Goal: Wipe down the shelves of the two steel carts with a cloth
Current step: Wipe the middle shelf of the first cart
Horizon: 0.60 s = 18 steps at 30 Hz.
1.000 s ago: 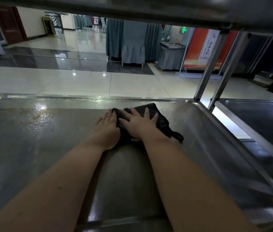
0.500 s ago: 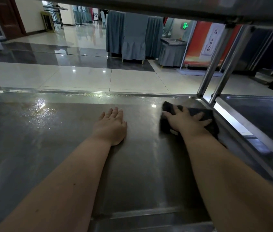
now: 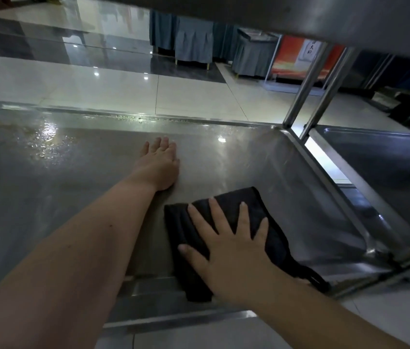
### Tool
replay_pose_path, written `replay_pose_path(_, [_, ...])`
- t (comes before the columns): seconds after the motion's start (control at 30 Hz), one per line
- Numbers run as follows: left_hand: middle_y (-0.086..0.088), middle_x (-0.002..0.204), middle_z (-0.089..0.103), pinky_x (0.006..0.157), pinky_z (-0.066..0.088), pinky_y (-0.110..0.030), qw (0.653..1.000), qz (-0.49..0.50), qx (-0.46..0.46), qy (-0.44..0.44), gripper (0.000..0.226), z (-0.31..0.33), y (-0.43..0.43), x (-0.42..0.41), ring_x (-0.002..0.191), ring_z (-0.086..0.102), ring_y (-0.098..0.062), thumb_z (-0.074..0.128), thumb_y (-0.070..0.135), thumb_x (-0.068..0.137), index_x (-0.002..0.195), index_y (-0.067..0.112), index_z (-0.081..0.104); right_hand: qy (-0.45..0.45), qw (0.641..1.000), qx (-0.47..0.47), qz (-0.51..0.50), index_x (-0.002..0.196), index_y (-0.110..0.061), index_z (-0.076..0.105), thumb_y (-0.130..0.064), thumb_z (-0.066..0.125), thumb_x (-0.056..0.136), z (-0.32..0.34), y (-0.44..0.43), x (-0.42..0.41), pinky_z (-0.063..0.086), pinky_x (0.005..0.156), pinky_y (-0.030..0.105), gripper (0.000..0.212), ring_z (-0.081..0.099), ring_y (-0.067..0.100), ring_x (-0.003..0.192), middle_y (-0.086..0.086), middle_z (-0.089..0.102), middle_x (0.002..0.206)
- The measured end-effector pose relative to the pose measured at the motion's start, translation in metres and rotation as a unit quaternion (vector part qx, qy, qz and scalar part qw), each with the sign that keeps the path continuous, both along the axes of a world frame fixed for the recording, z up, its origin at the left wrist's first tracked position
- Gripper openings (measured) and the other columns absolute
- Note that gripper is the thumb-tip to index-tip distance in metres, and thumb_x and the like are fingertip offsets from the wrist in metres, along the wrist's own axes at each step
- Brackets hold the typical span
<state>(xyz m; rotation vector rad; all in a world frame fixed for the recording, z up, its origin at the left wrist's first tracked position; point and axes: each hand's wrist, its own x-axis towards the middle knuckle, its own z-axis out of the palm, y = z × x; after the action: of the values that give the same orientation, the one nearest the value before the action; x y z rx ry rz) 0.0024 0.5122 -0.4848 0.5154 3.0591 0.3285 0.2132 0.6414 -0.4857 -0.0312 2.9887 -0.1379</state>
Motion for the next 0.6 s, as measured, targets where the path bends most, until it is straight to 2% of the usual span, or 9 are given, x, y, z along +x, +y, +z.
replay_pose_path(0.1, [-0.005, 0.162, 0.007, 0.112, -0.020, -0.044, 0.996, -0.003, -0.017, 0.089, 0.055, 0.007, 0.000, 0.010, 0.148, -0.005, -0.021, 0.022, 0.029, 0.102, 0.153, 0.014, 0.012, -0.022, 0.999, -0.017, 0.017, 0.125, -0.067, -0.034, -0.091, -0.009, 0.066, 0.008, 0.002, 0.022, -0.031, 0.096, 0.063, 0.069, -0.034, 0.038, 0.139, -0.024, -0.039, 0.144])
replay_pose_path(0.17, [-0.003, 0.161, 0.012, 0.111, -0.021, -0.042, 0.990, -0.009, 0.006, 0.139, 0.053, 0.013, -0.001, 0.020, 0.149, -0.003, -0.020, 0.024, 0.029, 0.102, 0.153, 0.017, 0.018, -0.032, 0.999, -0.022, 0.016, 0.125, -0.068, -0.033, -0.089, -0.004, 0.069, 0.013, 0.004, 0.018, -0.029, 0.099, 0.063, 0.067, -0.035, 0.037, 0.138, -0.025, -0.037, 0.145])
replay_pose_path(0.23, [-0.001, 0.161, 0.013, 0.114, -0.017, -0.042, 0.994, -0.008, 0.013, 0.110, 0.052, 0.017, -0.003, 0.030, 0.149, 0.000, -0.019, 0.027, 0.027, 0.101, 0.152, 0.020, 0.020, -0.034, 0.999, -0.030, 0.016, 0.125, -0.069, -0.033, -0.089, -0.002, 0.069, 0.014, 0.005, 0.012, -0.031, 0.098, 0.062, 0.066, -0.036, 0.038, 0.138, -0.026, -0.039, 0.142])
replay_pose_path(0.3, [0.001, 0.161, 0.011, 0.116, -0.010, -0.044, 0.999, -0.002, -0.028, 0.045, 0.051, 0.013, -0.009, 0.042, 0.149, 0.003, -0.019, 0.026, 0.026, 0.102, 0.152, 0.021, 0.019, -0.026, 0.999, -0.032, 0.013, 0.124, -0.070, -0.032, -0.091, -0.004, 0.067, 0.011, 0.008, 0.003, -0.032, 0.097, 0.062, 0.067, -0.034, 0.039, 0.138, -0.027, -0.037, 0.143])
replay_pose_path(0.4, [-0.002, 0.161, 0.012, 0.118, 0.001, -0.040, 1.000, -0.009, -0.023, -0.013, 0.049, 0.007, -0.024, 0.051, 0.148, 0.011, -0.020, 0.026, 0.020, 0.101, 0.150, 0.019, 0.025, -0.011, 0.999, -0.018, -0.032, 0.135, -0.066, -0.019, -0.089, -0.001, 0.069, 0.008, 0.025, -0.042, -0.026, 0.099, 0.067, 0.071, -0.025, 0.043, 0.141, -0.021, -0.022, 0.157])
replay_pose_path(0.5, [-0.004, 0.160, 0.016, 0.117, 0.012, -0.034, 0.999, -0.016, 0.024, -0.016, 0.046, 0.007, -0.028, 0.051, 0.147, 0.017, -0.021, 0.028, 0.016, 0.101, 0.147, 0.017, 0.032, -0.037, 0.994, -0.034, -0.092, 0.144, -0.060, -0.004, -0.085, 0.015, 0.080, 0.017, 0.048, -0.112, -0.019, 0.102, 0.071, 0.072, -0.021, 0.046, 0.142, -0.016, -0.015, 0.161])
replay_pose_path(0.6, [-0.005, 0.160, 0.016, 0.117, 0.013, -0.034, 1.000, -0.014, 0.018, -0.006, 0.046, 0.004, -0.023, 0.055, 0.147, 0.017, -0.024, 0.027, 0.022, 0.102, 0.148, 0.016, 0.031, -0.051, 0.989, -0.049, -0.133, 0.147, -0.057, 0.001, -0.087, 0.020, 0.079, 0.028, 0.059, -0.166, -0.015, 0.103, 0.074, 0.076, -0.017, 0.047, 0.143, -0.013, -0.011, 0.162])
